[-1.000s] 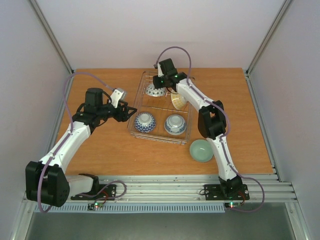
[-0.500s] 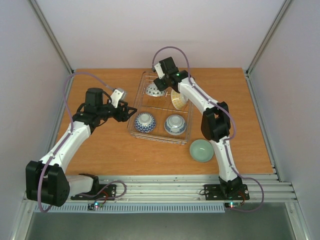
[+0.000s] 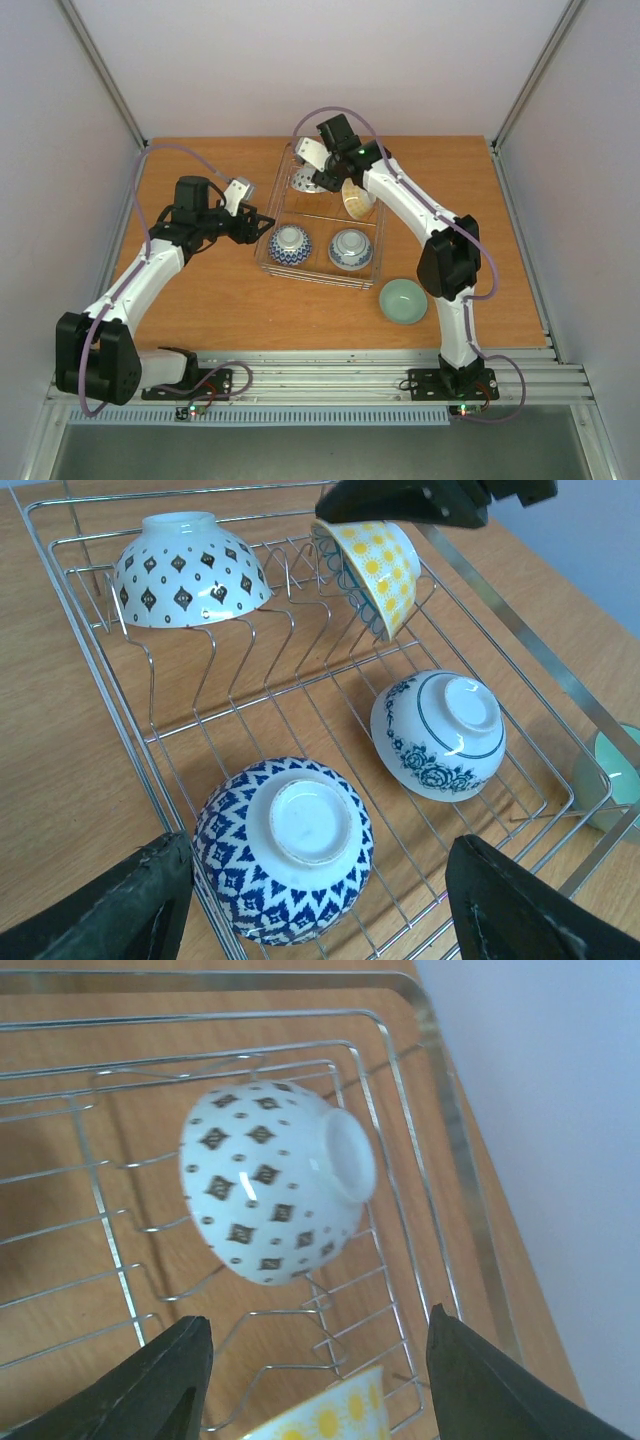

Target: Load the bowls into the dish rack

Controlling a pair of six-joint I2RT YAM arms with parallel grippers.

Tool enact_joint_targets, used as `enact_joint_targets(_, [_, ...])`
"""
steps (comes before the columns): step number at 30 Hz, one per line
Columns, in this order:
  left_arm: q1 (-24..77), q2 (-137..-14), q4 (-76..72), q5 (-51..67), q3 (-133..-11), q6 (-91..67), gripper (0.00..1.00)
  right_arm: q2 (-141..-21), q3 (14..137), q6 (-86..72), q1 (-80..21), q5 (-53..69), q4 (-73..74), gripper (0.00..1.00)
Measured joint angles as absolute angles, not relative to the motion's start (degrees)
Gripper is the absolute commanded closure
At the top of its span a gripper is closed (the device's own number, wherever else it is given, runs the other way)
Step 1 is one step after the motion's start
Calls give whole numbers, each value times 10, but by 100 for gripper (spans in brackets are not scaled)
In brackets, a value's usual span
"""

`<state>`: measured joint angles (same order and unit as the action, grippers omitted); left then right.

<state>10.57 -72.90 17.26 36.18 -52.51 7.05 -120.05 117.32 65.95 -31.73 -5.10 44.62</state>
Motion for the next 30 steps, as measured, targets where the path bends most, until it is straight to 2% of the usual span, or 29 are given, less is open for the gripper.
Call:
enact_joint_targets(7, [106,-729,173,362,-525,70,30,-1210,1176,724,-358,-60,469,42])
enact_joint_targets(12, [106,-729,173,362,-525,70,30,-1257,1201,753,-376,-83,461,39])
enact_joint_targets(21, [106,-729,173,362,-525,70,30,-1353,1247,786,-377,-123,414,37])
enact_joint_targets(30, [106,-729,172,362,-525,71,30,-1394,1303,812,-373,-165,370,37])
